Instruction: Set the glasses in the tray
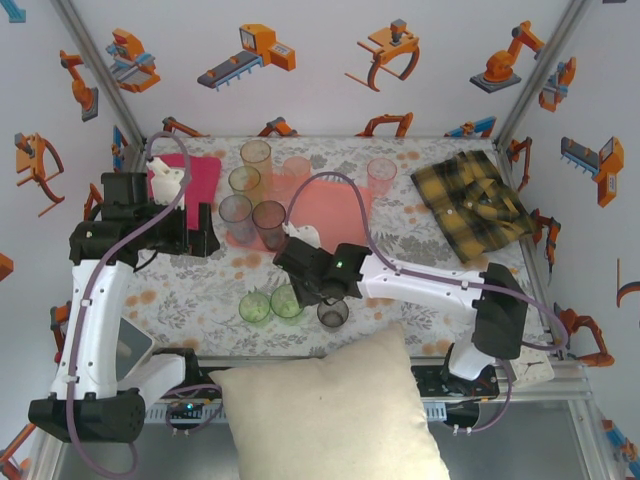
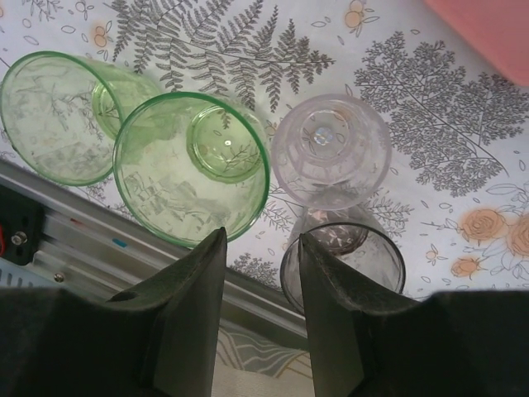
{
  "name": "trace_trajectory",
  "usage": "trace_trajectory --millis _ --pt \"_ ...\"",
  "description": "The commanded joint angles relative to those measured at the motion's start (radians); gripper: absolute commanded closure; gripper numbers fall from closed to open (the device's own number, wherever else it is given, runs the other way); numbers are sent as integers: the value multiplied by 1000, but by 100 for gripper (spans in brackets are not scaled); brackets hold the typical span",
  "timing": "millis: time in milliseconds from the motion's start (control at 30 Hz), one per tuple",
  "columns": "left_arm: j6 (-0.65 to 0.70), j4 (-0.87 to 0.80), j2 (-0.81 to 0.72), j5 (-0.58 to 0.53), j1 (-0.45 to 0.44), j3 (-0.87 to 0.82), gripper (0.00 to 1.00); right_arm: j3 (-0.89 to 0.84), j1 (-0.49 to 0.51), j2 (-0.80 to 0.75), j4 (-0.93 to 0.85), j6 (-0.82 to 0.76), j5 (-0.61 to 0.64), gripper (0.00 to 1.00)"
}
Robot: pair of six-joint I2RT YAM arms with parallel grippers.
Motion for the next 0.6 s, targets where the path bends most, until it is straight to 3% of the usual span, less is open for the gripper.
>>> trace_trajectory --millis 0,100,267,433,567 --pt "-22 4 -14 32 7 0 3 42 -25 -54 -62 23 81 60" --pt "-24 8 -19 43 8 -7 3 13 -112 -112 -67 29 81 60" --pt "-27 11 -12 81 8 0 3 28 -376 -142 -50 -46 75 59" --pt "-29 9 -4 117 8 18 3 177 -618 -15 20 -138 36 55" --pt "-22 7 -3 150 10 20 3 332 -731 152 52 -165 3 54"
